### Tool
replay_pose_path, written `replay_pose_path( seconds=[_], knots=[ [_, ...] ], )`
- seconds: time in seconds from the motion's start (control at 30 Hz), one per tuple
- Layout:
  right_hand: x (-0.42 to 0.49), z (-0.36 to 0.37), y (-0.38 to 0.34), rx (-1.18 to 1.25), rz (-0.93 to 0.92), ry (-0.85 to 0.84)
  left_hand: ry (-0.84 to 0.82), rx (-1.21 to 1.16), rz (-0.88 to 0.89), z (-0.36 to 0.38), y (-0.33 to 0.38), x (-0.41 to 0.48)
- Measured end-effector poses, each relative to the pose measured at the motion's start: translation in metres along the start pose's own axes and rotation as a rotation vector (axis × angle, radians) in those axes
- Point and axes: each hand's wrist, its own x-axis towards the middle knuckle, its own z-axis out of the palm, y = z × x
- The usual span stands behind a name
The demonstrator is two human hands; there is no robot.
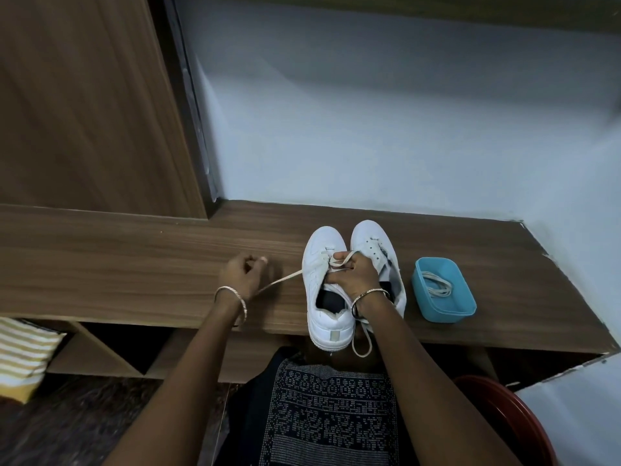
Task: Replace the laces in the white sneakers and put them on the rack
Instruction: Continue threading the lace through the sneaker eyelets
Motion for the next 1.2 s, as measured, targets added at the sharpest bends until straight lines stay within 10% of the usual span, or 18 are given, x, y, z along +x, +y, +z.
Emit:
replay_pose_path(
  seconds=[0.13,0.5,0.63,0.8,0.93,1.07,1.2],
  knots=[
    [0.0,0.003,0.003,-0.053,-0.019,0.022,-0.044,0.477,0.211,0.019,0.025,-0.009],
    [0.003,0.003,0.003,-0.143,-0.071,0.021,-0.045,0.706,0.371,0.075,0.062,-0.013],
    [0.003,0.002,0.004,-0.18,-0.084,0.022,-0.013,0.249,0.139,0.067,0.043,-0.011],
    [0.001,0.003,0.003,-0.263,-0.088,0.045,-0.042,-0.951,-0.502,0.035,0.021,-0.007],
    [-0.002,0.005,0.001,-0.259,-0.079,0.066,-0.088,-1.433,-0.623,0.009,0.011,-0.008],
    [-0.004,0.004,0.001,-0.242,-0.084,0.076,-0.008,-1.432,-0.66,0.002,0.008,-0.005],
    [-0.004,0.006,0.001,-0.225,-0.074,0.096,0.104,-0.773,-0.393,0.013,0.011,-0.002]
  ],
)
